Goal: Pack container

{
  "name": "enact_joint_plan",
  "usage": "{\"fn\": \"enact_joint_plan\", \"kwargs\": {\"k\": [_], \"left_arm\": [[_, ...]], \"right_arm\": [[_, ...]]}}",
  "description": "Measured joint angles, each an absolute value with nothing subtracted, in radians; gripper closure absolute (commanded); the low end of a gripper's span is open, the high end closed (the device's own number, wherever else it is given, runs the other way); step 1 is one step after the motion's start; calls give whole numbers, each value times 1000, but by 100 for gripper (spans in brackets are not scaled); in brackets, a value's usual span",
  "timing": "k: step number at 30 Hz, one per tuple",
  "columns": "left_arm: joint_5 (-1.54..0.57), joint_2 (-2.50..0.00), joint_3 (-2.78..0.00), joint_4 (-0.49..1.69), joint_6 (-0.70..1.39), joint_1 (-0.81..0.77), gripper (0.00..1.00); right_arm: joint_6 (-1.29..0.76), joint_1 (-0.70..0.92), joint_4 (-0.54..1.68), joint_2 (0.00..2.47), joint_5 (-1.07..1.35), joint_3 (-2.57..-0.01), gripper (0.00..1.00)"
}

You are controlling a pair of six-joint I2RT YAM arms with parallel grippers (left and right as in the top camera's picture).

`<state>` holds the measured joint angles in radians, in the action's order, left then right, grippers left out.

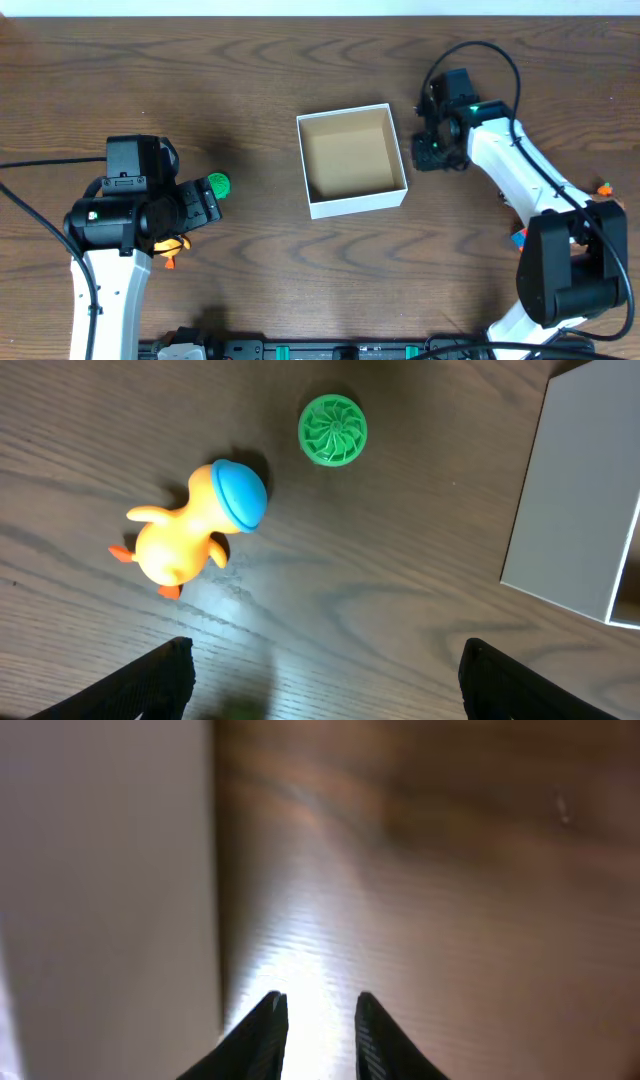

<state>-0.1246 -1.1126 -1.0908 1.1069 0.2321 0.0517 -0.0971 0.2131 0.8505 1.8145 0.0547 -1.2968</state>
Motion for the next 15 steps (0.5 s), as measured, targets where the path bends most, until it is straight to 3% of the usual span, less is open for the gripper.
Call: {"fn": "enact_joint_plan", "kwargs": {"k": [7,15], "left_arm": [[-125,-1113,-1091,1105,232,52,15],[-125,-1113,-1091,1105,232,52,15]], "right_arm": [[-47,229,976,1800,152,-1297,74],[-1,268,952,1800,269,-1297,74]]}}
